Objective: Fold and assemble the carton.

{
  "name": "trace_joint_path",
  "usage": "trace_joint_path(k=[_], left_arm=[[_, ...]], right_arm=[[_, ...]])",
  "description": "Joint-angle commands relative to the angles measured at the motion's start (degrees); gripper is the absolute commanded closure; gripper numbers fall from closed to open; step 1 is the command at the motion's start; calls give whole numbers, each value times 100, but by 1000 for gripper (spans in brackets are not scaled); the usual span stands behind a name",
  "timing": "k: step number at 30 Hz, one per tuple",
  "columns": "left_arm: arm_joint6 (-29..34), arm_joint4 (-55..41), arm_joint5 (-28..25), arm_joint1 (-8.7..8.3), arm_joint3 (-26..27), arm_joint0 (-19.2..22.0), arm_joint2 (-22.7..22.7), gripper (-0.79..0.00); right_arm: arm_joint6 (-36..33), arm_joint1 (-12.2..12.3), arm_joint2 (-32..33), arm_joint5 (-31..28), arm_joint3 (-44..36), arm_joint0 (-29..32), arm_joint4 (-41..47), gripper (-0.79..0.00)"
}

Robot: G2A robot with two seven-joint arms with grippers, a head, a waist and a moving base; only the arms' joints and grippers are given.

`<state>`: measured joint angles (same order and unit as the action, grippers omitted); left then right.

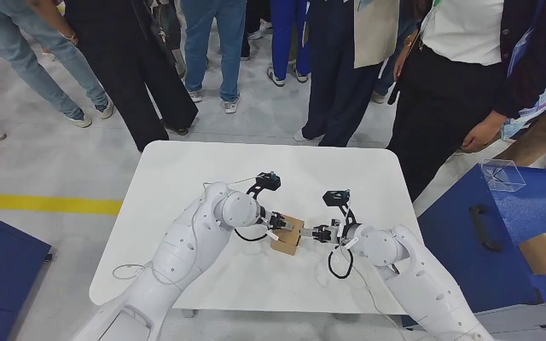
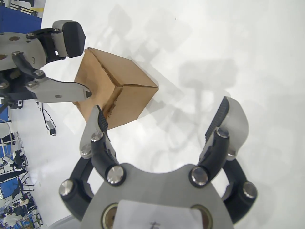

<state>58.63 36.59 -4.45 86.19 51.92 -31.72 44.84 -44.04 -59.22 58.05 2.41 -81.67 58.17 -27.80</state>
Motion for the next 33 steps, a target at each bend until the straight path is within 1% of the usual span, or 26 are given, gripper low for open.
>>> trace_joint_path(k=[1,3,7,10,15,18,21,28,30,31,33], left_arm=[[-2,-5,1,-8,23,-13,28,-785],[-9,2,2,-17,57,-22,55,-785],[-50,27,9,-50,189,-36,152,-785],[-101,-21,-25,-99,333,-81,305,-785],[-185,-86,13,-187,565,-220,566,-785],[-264,-118,84,-223,710,-305,686,-785],[-365,-192,103,-260,921,-394,825,-785],[-369,-201,105,-265,945,-405,840,-785],[-424,-194,89,-266,984,-413,848,-785],[-586,-23,79,-280,1125,-467,834,-785],[-1028,416,288,-315,1579,-694,815,-785]], right_arm=[[2,-12,-11,17,34,-20,-14,-785],[-2,-19,6,57,60,-46,-38,-785],[-37,-15,164,-9,-92,-5,216,-785],[-144,-7,184,-14,-124,35,165,-785],[-199,-51,-11,65,54,-15,-122,-785],[-187,-74,-33,51,113,-60,-122,-785],[-201,-61,135,14,23,-34,92,-785],[-214,-56,183,7,-9,-17,157,-785],[-77,-54,308,57,77,-6,310,-785],[63,-47,433,102,146,-24,377,-785],[357,-34,666,146,175,48,587,-785]])
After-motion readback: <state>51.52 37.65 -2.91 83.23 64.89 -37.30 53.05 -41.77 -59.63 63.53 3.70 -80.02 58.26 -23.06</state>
